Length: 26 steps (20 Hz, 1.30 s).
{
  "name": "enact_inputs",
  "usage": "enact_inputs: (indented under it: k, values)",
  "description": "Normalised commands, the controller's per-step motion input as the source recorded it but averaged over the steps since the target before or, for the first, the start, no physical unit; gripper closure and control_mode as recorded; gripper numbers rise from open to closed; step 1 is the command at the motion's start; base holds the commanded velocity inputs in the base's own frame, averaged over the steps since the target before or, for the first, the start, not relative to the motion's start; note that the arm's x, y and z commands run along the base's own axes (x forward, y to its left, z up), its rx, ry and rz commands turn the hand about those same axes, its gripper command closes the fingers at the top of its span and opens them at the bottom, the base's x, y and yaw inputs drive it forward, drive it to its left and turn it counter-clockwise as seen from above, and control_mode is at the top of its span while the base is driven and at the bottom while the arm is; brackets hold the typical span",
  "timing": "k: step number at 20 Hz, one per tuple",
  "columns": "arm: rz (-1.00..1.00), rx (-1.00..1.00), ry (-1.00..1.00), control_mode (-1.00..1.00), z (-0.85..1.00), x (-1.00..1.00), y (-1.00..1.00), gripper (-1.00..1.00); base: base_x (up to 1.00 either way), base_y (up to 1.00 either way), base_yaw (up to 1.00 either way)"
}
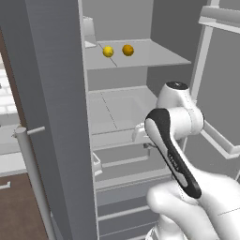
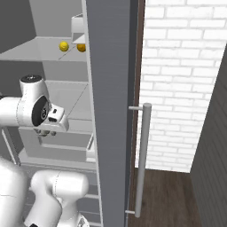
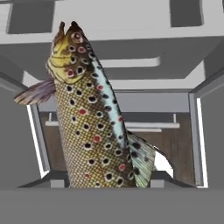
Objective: Place one lemon and one fish in each tupperware on the nearby counter, to pack two identical lunches.
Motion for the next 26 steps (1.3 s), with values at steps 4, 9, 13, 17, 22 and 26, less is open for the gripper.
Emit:
enact_inputs:
  k: [4, 9, 13, 17, 22, 26]
  values:
    - [0.03, 0.0, 0.0, -1.0, 0.01, -0.99, -0.12, 1.0, 0.0, 0.0, 0.0]
    - [0.0, 0.0, -0.01, -1.0, 0.0, -0.44, -0.15, 1.0, 0.0, 0.0, 0.0]
    - [0.0, 0.0, 0.0, -1.0, 0.0, 0.0, 0.0, 1.0, 0.0, 0.0, 0.0]
    - [0.0, 0.0, 0.0, 1.0, -0.01, -0.14, 0.0, 1.0, -0.21, 0.0, 0.0]
    - [0.0, 0.0, 0.0, 1.0, 0.0, 0.0, 0.0, 1.0, -1.0, 0.0, 0.0]
    - [0.0, 0.0, 0.0, 1.0, 0.0, 0.0, 0.0, 1.0, -1.0, 0.0, 0.0]
